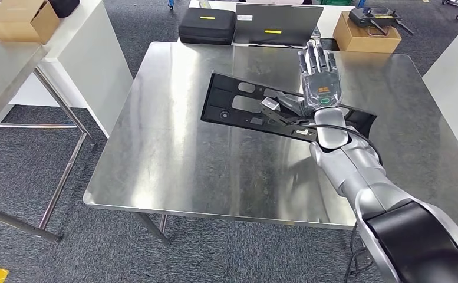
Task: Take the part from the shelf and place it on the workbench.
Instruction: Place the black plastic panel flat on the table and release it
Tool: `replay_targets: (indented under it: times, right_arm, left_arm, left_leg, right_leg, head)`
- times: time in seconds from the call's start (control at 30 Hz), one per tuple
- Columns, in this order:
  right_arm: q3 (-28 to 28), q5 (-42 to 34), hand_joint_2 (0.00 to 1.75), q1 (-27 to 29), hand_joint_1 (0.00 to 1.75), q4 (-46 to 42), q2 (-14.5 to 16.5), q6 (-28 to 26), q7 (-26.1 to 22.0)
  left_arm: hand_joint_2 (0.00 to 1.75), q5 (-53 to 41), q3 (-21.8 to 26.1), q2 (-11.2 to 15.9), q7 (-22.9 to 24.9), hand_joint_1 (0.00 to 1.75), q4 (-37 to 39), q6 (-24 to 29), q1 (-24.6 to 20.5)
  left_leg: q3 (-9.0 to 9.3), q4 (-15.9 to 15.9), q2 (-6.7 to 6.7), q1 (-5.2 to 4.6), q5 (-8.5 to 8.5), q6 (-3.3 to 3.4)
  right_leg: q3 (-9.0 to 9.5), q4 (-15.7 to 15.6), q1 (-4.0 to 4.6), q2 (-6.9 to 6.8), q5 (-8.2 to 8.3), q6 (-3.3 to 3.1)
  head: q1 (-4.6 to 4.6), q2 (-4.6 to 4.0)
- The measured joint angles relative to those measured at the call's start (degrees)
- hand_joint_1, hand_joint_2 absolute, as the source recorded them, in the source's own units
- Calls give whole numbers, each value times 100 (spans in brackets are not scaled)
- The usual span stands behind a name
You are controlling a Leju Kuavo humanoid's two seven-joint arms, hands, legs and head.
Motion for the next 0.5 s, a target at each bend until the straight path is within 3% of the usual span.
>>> replay_targets:
  times: [0.23, 0.5]
  right_arm:
    - [-555, -328, 0, -101, 0, 109, 237, 1502, -504]
    - [-950, -442, 0, -149, 0, 169, 399, 1768, -607]
  left_arm:
    - [0, 30, 44, 8, 58, 0, 0, -67, 0]
    - [0, 30, 101, 20, 61, 0, 0, -86, 0]
  left_leg:
    - [0, 0, 0, -1, 0, 0]
    - [0, 0, 0, -1, 0, 0]
  right_leg:
    - [1, 0, 0, 0, 0, 0]
    - [1, 0, 0, 0, 0, 0]
  head:
    - [-1, 0]
    - [0, 0]
